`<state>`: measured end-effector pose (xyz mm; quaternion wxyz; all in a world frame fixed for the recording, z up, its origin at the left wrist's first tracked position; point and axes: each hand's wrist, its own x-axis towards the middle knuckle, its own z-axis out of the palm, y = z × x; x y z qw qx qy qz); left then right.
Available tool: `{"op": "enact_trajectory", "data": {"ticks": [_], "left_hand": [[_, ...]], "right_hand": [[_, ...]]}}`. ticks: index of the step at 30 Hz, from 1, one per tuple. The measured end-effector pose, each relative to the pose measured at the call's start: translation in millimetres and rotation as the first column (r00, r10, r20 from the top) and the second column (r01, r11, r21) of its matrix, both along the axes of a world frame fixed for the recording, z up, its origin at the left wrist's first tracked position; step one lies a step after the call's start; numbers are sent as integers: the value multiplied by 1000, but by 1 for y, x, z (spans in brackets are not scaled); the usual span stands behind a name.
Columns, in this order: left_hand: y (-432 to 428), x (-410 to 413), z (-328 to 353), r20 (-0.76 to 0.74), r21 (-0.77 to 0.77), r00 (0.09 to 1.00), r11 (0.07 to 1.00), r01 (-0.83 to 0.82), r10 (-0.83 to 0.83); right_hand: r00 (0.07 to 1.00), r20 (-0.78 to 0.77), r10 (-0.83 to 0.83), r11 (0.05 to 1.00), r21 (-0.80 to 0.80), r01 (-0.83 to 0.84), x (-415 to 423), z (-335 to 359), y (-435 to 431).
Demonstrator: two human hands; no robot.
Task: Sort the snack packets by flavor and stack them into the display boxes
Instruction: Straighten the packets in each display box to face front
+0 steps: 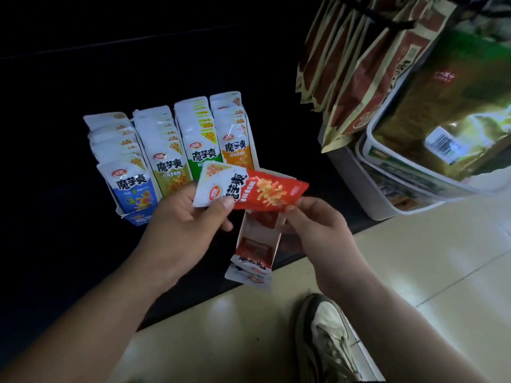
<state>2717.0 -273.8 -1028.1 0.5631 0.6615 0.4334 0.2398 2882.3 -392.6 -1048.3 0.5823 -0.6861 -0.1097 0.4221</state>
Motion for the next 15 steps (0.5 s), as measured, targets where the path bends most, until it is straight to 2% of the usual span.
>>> {"op": "enact_trajectory", "data": {"ticks": [2, 3, 6, 9, 12, 15], "left_hand": [[9, -10, 2, -144, 219, 973, 953, 210, -181], [12, -14, 2, -219, 271, 936, 905, 329, -274], [12, -14, -12, -327, 297, 837, 793, 532, -439], [6, -11, -25, -330, 309, 800, 743, 593, -501], [7, -17, -28, -334, 368, 813, 728, 579, -478], [8, -19, -24, -377, 451, 804, 668, 593, -460]], "right_hand": [[979, 196, -54, 996, -59, 67, 8, -9, -5], [957, 286, -56, 996, -54, 74, 13, -12, -7], [896, 440, 57, 998, -45, -42, 22, -15, -7], [901, 417, 118, 993, -50, -107, 27, -11, 1], [918, 366, 151, 988, -84, -129, 29, -13, 4], [893, 439, 96, 995, -74, -70, 26, -24, 1]]}}
